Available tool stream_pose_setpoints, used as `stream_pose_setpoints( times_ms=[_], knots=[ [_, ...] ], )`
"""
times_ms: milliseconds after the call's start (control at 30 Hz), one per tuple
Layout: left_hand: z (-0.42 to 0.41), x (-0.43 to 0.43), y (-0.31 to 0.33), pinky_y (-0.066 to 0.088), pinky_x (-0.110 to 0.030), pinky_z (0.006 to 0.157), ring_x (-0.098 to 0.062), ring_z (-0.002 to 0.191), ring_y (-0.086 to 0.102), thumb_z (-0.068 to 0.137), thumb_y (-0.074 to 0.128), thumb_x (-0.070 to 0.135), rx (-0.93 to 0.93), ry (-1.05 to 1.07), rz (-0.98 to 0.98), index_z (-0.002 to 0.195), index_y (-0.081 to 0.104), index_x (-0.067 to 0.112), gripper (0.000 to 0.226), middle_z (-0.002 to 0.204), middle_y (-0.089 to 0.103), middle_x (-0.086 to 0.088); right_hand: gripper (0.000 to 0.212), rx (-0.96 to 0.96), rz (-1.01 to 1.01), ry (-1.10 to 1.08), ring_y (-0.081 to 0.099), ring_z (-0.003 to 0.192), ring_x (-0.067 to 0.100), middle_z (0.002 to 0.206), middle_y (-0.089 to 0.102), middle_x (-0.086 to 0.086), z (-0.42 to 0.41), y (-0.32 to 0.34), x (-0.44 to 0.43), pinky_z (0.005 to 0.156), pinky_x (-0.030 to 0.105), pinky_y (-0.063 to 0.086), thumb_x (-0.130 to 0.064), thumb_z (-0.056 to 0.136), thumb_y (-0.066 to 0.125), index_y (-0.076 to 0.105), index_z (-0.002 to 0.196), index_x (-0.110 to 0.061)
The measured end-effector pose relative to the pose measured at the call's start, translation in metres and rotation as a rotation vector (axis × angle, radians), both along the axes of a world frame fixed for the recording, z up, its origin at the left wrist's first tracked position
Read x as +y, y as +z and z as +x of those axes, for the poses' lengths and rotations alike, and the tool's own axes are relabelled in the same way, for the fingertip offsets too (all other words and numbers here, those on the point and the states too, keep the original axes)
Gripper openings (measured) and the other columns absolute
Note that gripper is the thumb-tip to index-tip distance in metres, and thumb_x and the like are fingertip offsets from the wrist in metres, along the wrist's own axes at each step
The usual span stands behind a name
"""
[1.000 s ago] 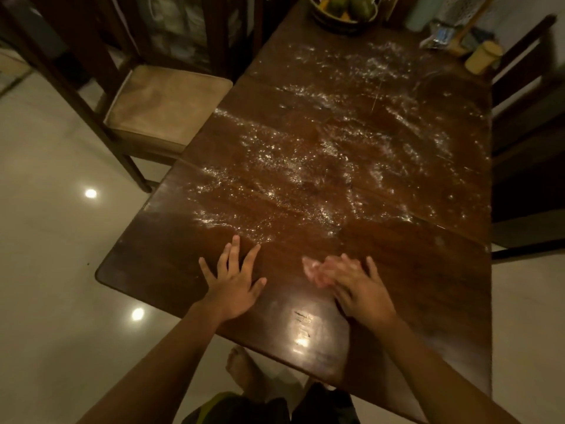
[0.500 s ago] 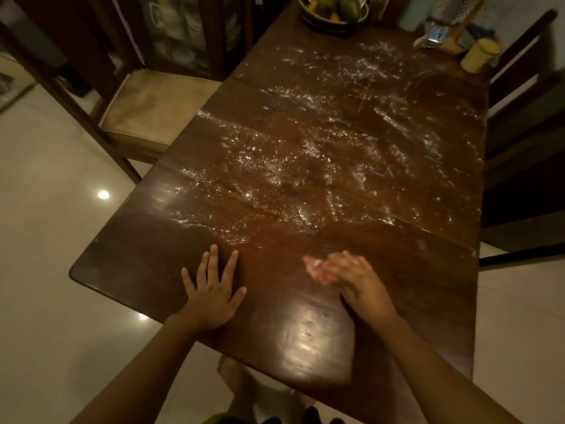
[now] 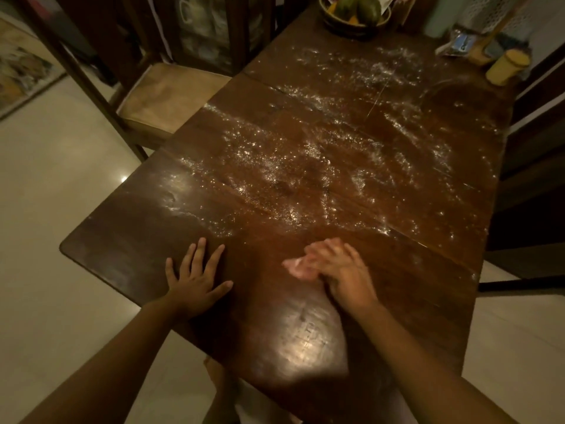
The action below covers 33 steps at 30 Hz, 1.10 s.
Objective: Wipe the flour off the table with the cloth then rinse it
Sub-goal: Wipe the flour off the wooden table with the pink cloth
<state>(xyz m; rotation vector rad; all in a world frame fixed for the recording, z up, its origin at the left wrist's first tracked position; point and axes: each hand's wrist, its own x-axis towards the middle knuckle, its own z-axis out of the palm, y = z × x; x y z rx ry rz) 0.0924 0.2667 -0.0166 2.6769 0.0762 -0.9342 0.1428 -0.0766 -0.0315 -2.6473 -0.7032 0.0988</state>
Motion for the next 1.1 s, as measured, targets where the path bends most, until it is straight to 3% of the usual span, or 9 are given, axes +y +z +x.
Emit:
stream_pose_setpoints(
  times_ms=[67, 167, 333, 467, 600, 733, 867, 967, 1100],
  knots=[
    [0.001, 0.0, 0.0, -0.024, -0.058, 0.109, -0.011, 0.131, -0.043, 0.06, 0.0, 0.095, 0.008, 0.006, 0.0, 0.138, -0.032, 0.055, 0.093, 0.133, -0.058, 0.012, 0.038, -0.02, 0.129, -0.274, 0.054, 0.13, 0.026, 0.142, 0.059, -0.004, 0.026, 0.0, -0.012, 0.11, 0.055, 0.041, -0.009, 0.092, 0.062, 0.069, 0.124, -0.029],
    [0.0, 0.0, 0.001, -0.023, -0.058, 0.11, -0.009, 0.132, -0.041, 0.057, -0.003, 0.097, 0.003, 0.019, 0.003, 0.138, -0.031, 0.057, 0.095, 0.134, -0.056, 0.013, 0.04, -0.023, 0.121, -0.444, 0.05, 0.134, 0.022, 0.143, 0.058, 0.0, 0.046, 0.002, 0.025, 0.117, 0.048, 0.03, -0.017, 0.092, 0.068, 0.064, 0.132, -0.025],
    [0.0, -0.003, 0.004, -0.021, -0.058, 0.111, -0.008, 0.132, -0.039, 0.051, -0.003, 0.1, 0.007, 0.054, 0.002, 0.137, -0.029, 0.059, 0.099, 0.135, -0.054, 0.015, 0.041, 0.071, 0.028, 0.081, 0.031, 0.147, 0.018, 0.151, 0.047, -0.007, 0.012, 0.001, 0.085, 0.121, 0.053, 0.016, -0.035, 0.1, 0.045, 0.053, 0.14, -0.031],
    [0.0, -0.004, 0.004, -0.022, -0.057, 0.111, -0.008, 0.133, -0.039, 0.057, 0.003, 0.096, 0.001, 0.06, 0.0, 0.138, -0.027, 0.059, 0.094, 0.136, -0.053, 0.015, 0.04, 0.081, 0.023, 0.379, 0.019, 0.152, 0.014, 0.158, 0.036, -0.015, -0.008, -0.005, 0.048, 0.124, 0.048, 0.009, -0.037, 0.104, 0.044, 0.047, 0.144, -0.041],
    [-0.001, -0.004, 0.003, -0.023, -0.057, 0.111, -0.008, 0.133, -0.039, 0.073, 0.018, 0.088, 0.003, 0.058, 0.01, 0.14, -0.025, 0.058, 0.085, 0.135, -0.053, 0.016, 0.039, 0.051, 0.151, 0.156, 0.033, 0.147, 0.016, 0.154, 0.044, -0.008, 0.028, -0.013, 0.014, 0.119, 0.053, 0.023, -0.017, 0.099, 0.053, 0.06, 0.136, -0.03],
    [-0.002, -0.004, 0.0, -0.024, -0.056, 0.11, -0.008, 0.132, -0.041, 0.079, 0.022, 0.084, -0.002, 0.056, 0.015, 0.14, -0.026, 0.058, 0.082, 0.133, -0.055, 0.016, 0.044, 0.084, 0.045, -0.329, 0.024, 0.151, 0.027, 0.158, 0.04, -0.003, 0.049, -0.002, 0.061, 0.123, 0.052, 0.008, -0.029, 0.101, 0.044, 0.051, 0.145, -0.031],
    [-0.002, -0.004, -0.001, -0.022, -0.057, 0.11, -0.007, 0.133, -0.037, 0.07, 0.013, 0.088, -0.01, 0.068, 0.023, 0.135, -0.03, 0.06, 0.083, 0.133, -0.054, 0.016, 0.048, 0.161, -0.035, 0.005, -0.003, 0.155, 0.022, 0.166, 0.016, -0.012, 0.025, 0.012, 0.113, 0.12, 0.061, -0.008, -0.045, 0.105, 0.029, 0.028, 0.153, -0.048],
    [0.0, -0.003, 0.0, -0.021, -0.058, 0.11, -0.007, 0.133, -0.037, 0.067, 0.01, 0.088, 0.004, 0.055, 0.017, 0.137, -0.029, 0.057, 0.086, 0.135, -0.052, 0.014, 0.047, 0.28, -0.079, 0.272, -0.02, 0.152, 0.013, 0.167, -0.001, -0.016, 0.001, 0.015, 0.109, 0.119, 0.047, -0.021, -0.046, 0.107, 0.023, 0.024, 0.154, -0.048],
    [0.0, -0.001, 0.001, -0.023, -0.059, 0.109, -0.007, 0.133, -0.038, 0.078, 0.021, 0.085, 0.007, 0.036, -0.027, 0.144, -0.025, 0.05, 0.088, 0.145, -0.048, 0.01, 0.042, 0.321, 0.058, 0.134, 0.006, 0.151, 0.005, 0.159, 0.033, -0.017, 0.01, 0.019, 0.076, 0.126, 0.046, 0.0, -0.028, 0.106, 0.043, 0.045, 0.146, -0.04]
  ],
)
